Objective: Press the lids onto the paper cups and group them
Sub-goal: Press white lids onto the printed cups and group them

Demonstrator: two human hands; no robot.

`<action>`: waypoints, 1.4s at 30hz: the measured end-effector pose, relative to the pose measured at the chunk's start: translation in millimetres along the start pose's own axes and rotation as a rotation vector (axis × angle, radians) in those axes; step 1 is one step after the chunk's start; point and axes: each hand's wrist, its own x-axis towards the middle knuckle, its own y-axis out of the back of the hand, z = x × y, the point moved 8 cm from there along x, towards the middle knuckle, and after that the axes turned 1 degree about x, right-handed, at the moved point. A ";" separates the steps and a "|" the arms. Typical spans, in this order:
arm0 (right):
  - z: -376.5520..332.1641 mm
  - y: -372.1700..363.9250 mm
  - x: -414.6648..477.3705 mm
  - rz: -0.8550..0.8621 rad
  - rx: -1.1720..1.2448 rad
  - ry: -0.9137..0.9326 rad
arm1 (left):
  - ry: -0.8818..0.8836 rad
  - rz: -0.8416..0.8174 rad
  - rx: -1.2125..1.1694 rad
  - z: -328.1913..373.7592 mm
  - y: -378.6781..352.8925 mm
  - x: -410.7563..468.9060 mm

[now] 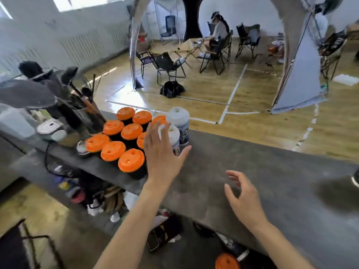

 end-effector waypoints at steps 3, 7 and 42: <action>-10.9 -11.0 3.0 -0.068 -0.013 0.025 | 0.091 -0.240 0.025 -24.0 -21.7 16.3; -23.4 -16.3 13.4 -0.101 -0.001 0.076 | 0.028 -0.086 -0.189 -12.6 -14.8 0.9; 97.7 174.9 -31.4 0.351 0.212 -0.132 | -0.523 -0.501 -0.286 184.4 -91.0 -17.6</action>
